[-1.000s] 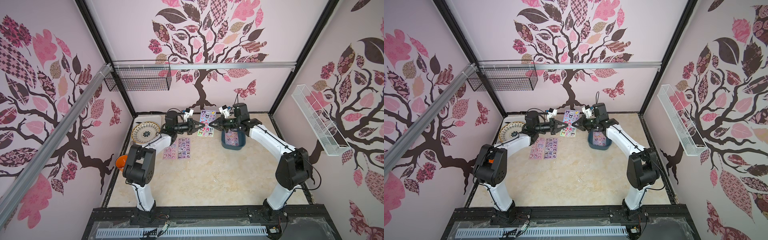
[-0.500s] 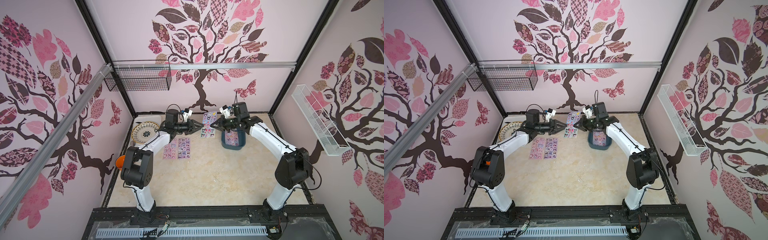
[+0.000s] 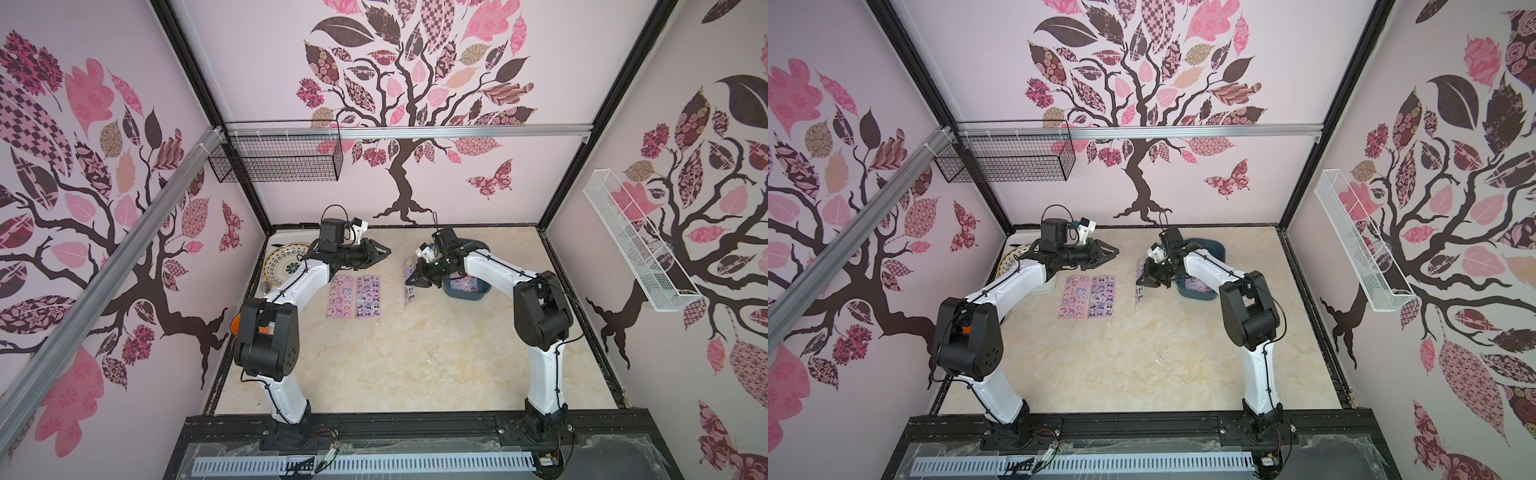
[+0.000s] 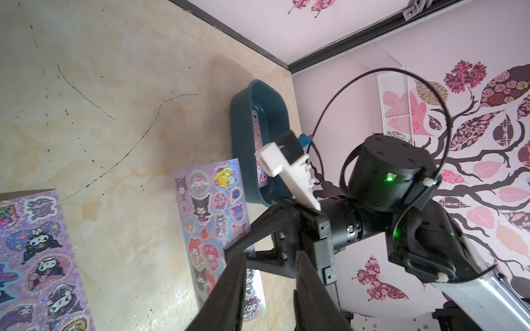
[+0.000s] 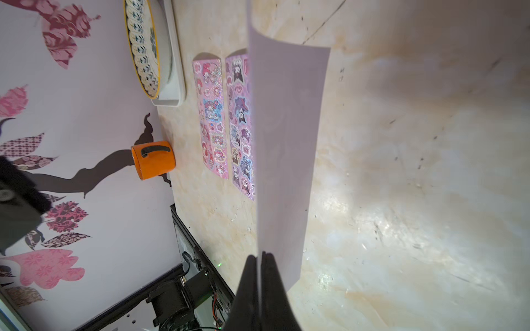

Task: Take the stickers out of the storage box
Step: Place the sticker at the center of the board.

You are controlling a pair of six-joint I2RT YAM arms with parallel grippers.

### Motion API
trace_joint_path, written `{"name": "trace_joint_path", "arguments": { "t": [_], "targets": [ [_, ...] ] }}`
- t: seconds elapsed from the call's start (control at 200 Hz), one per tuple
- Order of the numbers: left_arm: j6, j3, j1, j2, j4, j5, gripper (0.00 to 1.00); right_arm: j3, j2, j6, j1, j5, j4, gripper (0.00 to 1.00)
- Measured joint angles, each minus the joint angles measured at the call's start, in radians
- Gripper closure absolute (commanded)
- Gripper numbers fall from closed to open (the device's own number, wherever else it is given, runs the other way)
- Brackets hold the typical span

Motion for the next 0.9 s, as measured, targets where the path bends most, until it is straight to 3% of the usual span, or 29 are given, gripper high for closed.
{"name": "trace_joint_path", "arguments": {
  "t": [0.215, 0.67, 0.9],
  "targets": [
    [0.007, 0.0, 0.0, 0.0, 0.0, -0.001, 0.66, 0.023, 0.063, -0.006, 0.032, -0.045, 0.023, 1.0],
    [0.006, 0.0, 0.0, 0.0, 0.0, 0.0, 0.65, -0.052, 0.097, -0.067, -0.052, 0.045, 0.0, 1.0],
    [0.006, 0.0, 0.0, 0.0, 0.001, 0.004, 0.65, -0.051, 0.12, -0.045, -0.032, 0.076, 0.03, 1.0]
  ]
}}
